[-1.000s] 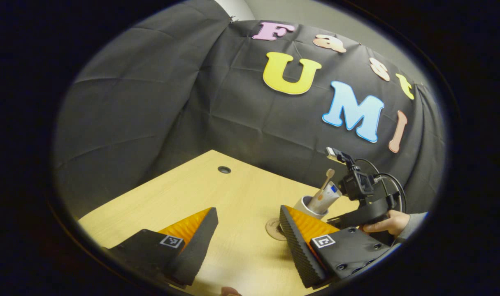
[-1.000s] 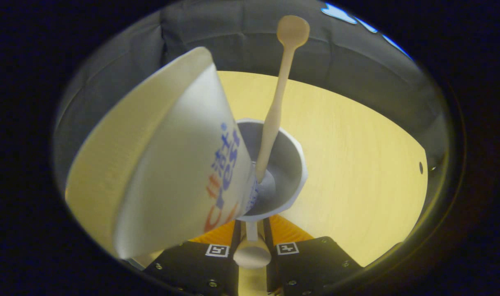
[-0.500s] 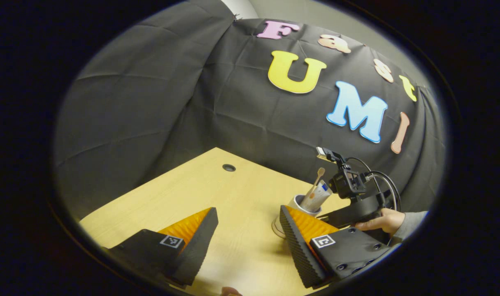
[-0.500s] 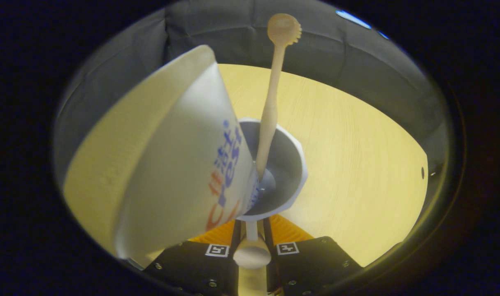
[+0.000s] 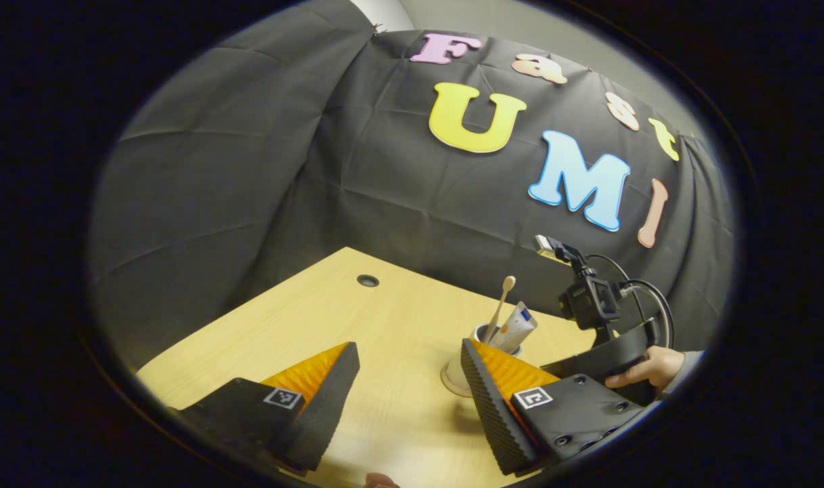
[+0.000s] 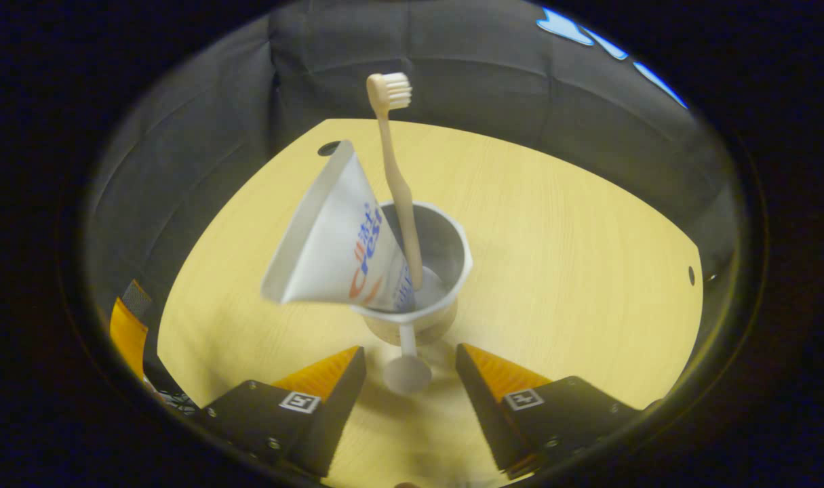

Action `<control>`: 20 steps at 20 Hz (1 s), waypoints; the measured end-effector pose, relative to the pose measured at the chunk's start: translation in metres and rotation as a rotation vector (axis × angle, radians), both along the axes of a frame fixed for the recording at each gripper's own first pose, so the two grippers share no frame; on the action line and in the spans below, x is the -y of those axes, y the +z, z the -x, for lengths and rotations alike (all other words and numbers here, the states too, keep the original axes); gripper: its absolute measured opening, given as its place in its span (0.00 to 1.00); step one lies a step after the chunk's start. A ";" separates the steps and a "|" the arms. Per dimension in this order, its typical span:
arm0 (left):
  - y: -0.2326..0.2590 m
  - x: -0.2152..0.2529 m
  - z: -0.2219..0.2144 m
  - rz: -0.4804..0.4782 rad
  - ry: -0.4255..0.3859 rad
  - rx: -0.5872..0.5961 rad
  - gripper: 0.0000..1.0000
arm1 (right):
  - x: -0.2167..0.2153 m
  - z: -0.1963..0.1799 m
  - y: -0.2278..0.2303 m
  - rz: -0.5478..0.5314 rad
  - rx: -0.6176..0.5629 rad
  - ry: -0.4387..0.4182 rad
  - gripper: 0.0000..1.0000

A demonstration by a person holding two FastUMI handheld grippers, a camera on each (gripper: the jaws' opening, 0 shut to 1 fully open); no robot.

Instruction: Put the toothbrush and toothpaste on the desktop into the cup, then pick up the cup and place it on the coaster on the desktop.

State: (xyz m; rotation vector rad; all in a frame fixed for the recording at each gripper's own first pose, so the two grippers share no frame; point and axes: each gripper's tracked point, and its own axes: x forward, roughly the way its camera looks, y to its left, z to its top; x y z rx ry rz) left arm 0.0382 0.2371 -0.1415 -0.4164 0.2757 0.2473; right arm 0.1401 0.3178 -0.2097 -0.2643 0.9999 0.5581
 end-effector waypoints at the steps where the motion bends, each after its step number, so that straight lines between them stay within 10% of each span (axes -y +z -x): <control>1: 0.003 0.003 -0.003 -0.004 -0.007 0.003 0.97 | 0.004 0.003 0.004 -0.007 0.010 -0.006 0.91; 20: 0.101 0.143 -0.043 -0.164 -0.246 0.152 0.97 | 0.147 0.007 0.199 -0.203 0.764 -0.263 0.93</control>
